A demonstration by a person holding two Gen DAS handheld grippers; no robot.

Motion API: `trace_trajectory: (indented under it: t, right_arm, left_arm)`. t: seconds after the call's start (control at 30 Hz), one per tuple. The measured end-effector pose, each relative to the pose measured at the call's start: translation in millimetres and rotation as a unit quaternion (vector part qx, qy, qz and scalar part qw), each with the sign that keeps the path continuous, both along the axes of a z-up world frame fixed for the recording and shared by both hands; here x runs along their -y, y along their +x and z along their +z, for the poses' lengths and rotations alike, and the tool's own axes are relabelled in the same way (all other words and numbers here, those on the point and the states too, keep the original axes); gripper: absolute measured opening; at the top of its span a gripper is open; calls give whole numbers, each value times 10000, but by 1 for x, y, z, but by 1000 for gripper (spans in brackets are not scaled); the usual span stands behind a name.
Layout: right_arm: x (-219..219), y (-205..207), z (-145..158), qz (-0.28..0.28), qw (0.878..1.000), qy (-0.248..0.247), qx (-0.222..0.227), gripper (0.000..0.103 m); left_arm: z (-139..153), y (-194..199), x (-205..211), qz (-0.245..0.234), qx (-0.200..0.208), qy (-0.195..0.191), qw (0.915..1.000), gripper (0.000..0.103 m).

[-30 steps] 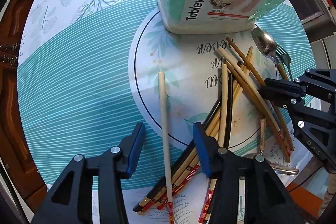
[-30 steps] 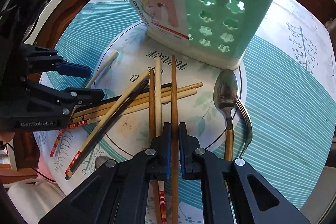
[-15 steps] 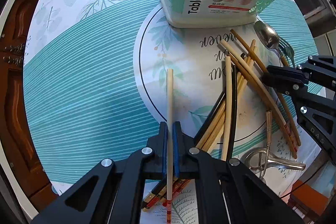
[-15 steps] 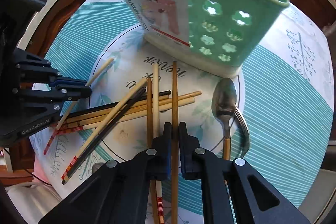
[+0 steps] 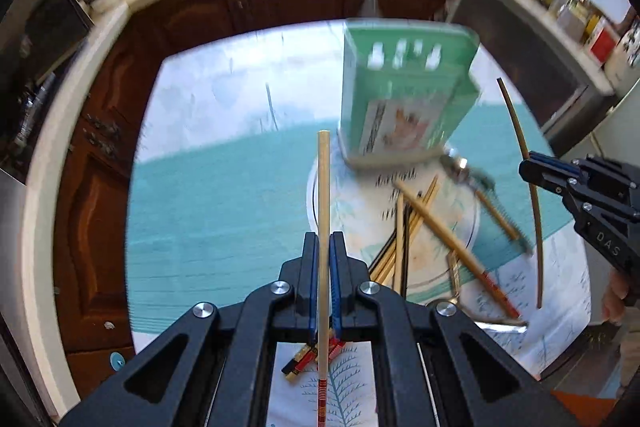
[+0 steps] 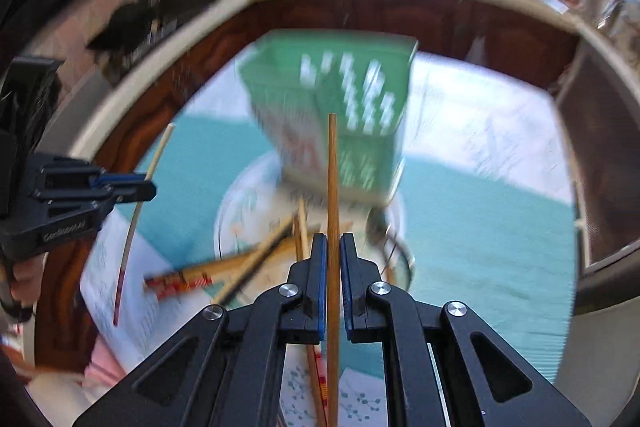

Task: Organize utensils
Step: 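Lift the held chopstick with the left tool while the right tool lifts its chopstick, then insert the chopstick into the green holder with the left tool while the right tool inserts its own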

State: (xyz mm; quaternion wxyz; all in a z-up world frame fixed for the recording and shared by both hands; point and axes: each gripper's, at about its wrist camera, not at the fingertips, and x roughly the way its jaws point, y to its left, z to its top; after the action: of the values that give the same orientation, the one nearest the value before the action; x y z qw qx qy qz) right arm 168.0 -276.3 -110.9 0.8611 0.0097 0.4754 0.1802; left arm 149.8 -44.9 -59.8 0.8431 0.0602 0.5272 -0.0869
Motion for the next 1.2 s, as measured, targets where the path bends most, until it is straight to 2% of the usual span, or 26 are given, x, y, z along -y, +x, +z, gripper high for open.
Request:
trace_trajectory:
  t: [0.13, 0.2, 0.27, 0.33, 0.47, 0.57, 0.7, 0.83, 1.0, 1.07, 1.2]
  right_arm:
    - [7, 5, 53, -559, 9942, 338, 850, 6]
    - [10, 10, 74, -831, 9874, 464, 1264, 6]
    - [15, 16, 96, -1130, 9771, 692, 1662, 6]
    - [20, 23, 114, -1384, 9641, 1052, 2009, 6]
    - [24, 32, 143, -1708, 9352, 1522, 2702, 6]
    - [19, 41, 152, -1909, 9111, 1662, 3254, 6]
    - [2, 75, 154, -2100, 8999, 1781, 3382, 6]
    - [-28, 112, 145, -2147, 8939, 1618, 3586, 6]
    - [-62, 158, 118, -1922, 9003, 1385, 3652, 6]
    - [-75, 170, 100, -1798, 9048, 1229, 3659, 6]
    - [-97, 190, 65, -1651, 9164, 1062, 3487, 6]
  left_arm:
    - [64, 14, -4, 189, 874, -145, 9959, 3]
    - [94, 22, -6, 333, 1365, -271, 9897, 3]
    - [121, 29, -5, 505, 1886, -467, 9796, 3]
    - [143, 37, -2, 661, 2426, -612, 9659, 3]
    - [162, 52, 6, 838, 3247, -809, 9386, 3]
    - [160, 62, 11, 858, 3483, -1036, 9277, 3]
    - [147, 78, 17, 907, 3713, -1239, 9157, 3]
    - [130, 97, 21, 934, 3683, -1376, 9147, 3]
    - [108, 108, 26, 835, 3818, -1317, 9110, 3]
    - [98, 112, 30, 755, 3771, -1294, 9140, 3]
    - [71, 122, 34, 662, 3469, -1284, 9267, 3]
